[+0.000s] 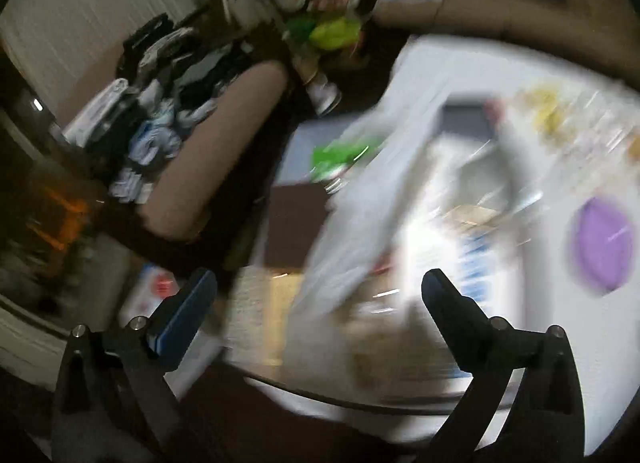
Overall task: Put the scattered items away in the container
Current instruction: 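Move the left tool to the purple plate and grasp its rim, then lift the purple plate with the left tool while the right tool moves to the yellow packet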
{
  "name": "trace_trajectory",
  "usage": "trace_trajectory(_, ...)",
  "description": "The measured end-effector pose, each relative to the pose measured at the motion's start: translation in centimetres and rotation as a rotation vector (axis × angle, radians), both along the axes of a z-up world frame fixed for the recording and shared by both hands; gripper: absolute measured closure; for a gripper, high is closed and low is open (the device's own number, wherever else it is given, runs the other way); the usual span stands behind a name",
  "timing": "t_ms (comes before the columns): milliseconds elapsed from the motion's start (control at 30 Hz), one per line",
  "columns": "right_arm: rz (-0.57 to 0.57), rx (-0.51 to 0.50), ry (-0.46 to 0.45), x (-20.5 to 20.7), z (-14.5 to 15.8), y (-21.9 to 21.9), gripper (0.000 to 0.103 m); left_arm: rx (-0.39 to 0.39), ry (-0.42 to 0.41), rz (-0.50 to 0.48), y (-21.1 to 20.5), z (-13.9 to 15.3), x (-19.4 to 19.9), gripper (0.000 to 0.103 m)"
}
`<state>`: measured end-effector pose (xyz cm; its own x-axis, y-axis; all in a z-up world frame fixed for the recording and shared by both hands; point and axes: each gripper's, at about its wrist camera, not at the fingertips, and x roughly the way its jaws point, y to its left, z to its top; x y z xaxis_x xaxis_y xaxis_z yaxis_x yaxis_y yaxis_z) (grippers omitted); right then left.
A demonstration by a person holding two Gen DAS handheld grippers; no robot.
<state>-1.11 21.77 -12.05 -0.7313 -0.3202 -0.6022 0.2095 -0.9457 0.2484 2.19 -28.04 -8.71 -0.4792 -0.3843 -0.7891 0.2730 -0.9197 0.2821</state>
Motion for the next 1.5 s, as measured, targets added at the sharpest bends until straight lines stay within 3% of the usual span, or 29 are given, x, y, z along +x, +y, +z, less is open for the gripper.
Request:
trace_trajectory(100, -0.022, -0.034, -0.008, -0.2, -2.3, 1.9, 0.02, 0.312, 0.118, -0.107, 3.6, 3.2, 1.2, 0.0)
trace_trajectory(167, -0.036, -0.061, -0.024, -0.3, -4.5, 2.6, 0.02, 0.437, 0.097, -0.282, 9.0, 2.9, 0.5, 0.0)
trace_trajectory(267, -0.082, -0.048, -0.083, -0.6, -7.8, 3.1, 0.02, 0.372, 0.06, -0.409, 16.1, 0.1, -1.1, 0.0)
trace_trajectory(333, -0.118, -0.019, -0.145, -1.4, -9.1, 3.2, 0.02, 0.336, 0.033, -0.475, 20.9, -3.3, -2.9, 0.0)
trace_trajectory(467, -0.203, -0.129, -0.163, -2.1, -9.3, 6.1, 0.02, 0.24, -0.025, -0.548, 27.1, -10.7, -5.3, 0.001)
trace_trajectory(533, -0.229, -0.169, -0.171, -2.4, -9.4, 7.3, 0.02, 0.143, -0.051, -0.584, 29.4, -14.2, -5.8, 0.006)
trace_trajectory(600, -0.245, -0.17, -0.172, -2.7, -9.4, 7.8, 0.02, 0.108, -0.098, -0.593, 30.5, -17.0, -6.5, 0.02)
trace_trajectory(633, -0.247, -0.166, -0.178, -3.0, -9.6, 7.9, 0.02, 0.119, -0.145, -0.585, 30.6, -18.5, -7.1, 0.027)
trace_trajectory(667, -0.247, -0.164, -0.183, -3.3, -9.7, 8.0, 0.02, 0.139, -0.182, -0.573, 30.7, -19.7, -7.8, 0.044)
trace_trajectory(700, -0.245, -0.161, -0.189, -3.5, -9.8, 7.9, 0.02, 0.169, -0.208, -0.558, 30.4, -20.7, -8.1, 0.05)
trace_trajectory(733, -0.242, -0.157, -0.196, -3.7, -10.0, 7.8, 0.02, 0.215, -0.169, -0.546, 29.8, -20.4, -8.0, 0.056)
trace_trajectory(800, -0.23, -0.15, -0.211, -4.0, -10.4, 7.4, 0.02, 0.227, -0.185, -0.554, 29.5, -20.1, -8.0, 0.091)
trace_trajectory(833, -0.225, -0.15, -0.215, -4.1, -10.6, 7.3, 0.02, 0.235, -0.183, -0.552, 29.4, -19.7, -8.0, 0.096)
trace_trajectory(900, -0.201, -0.149, -0.218, -4.1, -10.8, 6.6, 0.02, 0.298, -0.133, -0.545, 28.2, -17.7, -8.1, 0.099)
trace_trajectory(1033, -0.122, -0.093, -0.213, -4.1, -11.1, 4.2, 0.02, 0.346, 0.019, -0.501, 24.5, -12.9, -8.8, 0.1)
trace_trajectory(1167, 0.064, 0.015, -0.203, -5.7, -10.9, 0.5, 0.024, 0.384, 0.139, -0.455, 21.1, -9.4, -9.1, 0.1)
trace_trajectory(1267, 0.174, 0.103, -0.11, -7.4, -9.5, -1.7, 0.028, 0.422, 0.206, -0.432, 19.4, -8.0, -9.1, 0.1)
trace_trajectory(1300, 0.19, 0.119, -0.104, -8.3, -9.3, -2.3, 0.03, 0.432, 0.226, -0.427, 19.0, -7.5, -8.9, 0.1)
trace_trajectory(1367, 0.233, 0.129, -0.164, -11.8, -9.5, -5.0, 0.06, 0.427, 0.26, -0.418, 18.7, -6.8, -8.8, 0.1)
trace_trajectory(1500, 0.326, 0.148, -0.155, -16.0, -10.7, -11.7, 0.059, 0.386, 0.301, -0.405, 17.5, -5.5, -8.7, 0.1)
